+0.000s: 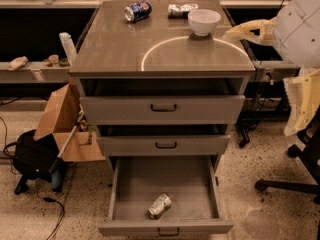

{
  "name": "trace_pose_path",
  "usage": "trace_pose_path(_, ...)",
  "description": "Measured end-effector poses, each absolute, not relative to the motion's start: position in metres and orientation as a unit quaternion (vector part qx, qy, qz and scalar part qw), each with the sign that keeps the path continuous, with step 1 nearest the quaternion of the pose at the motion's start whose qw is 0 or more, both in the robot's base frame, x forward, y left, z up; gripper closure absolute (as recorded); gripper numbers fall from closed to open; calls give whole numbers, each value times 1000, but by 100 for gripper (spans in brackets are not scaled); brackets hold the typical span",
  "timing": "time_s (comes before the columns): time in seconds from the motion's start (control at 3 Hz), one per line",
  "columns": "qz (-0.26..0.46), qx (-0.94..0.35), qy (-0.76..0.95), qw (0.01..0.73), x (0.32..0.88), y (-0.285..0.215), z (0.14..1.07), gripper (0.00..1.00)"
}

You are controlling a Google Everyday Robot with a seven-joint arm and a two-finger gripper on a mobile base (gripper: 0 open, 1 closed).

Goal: Pick 7up can from bottom drawer and place on counter

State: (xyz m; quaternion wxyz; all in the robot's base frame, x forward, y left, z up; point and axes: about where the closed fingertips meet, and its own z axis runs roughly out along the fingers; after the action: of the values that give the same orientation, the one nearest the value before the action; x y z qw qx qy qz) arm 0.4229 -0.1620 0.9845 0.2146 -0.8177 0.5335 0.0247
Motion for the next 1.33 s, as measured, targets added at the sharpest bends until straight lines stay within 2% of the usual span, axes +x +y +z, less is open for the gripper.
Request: trace_pose_path(1.33, 50, -846, 481, 225, 446, -133, 938, 0)
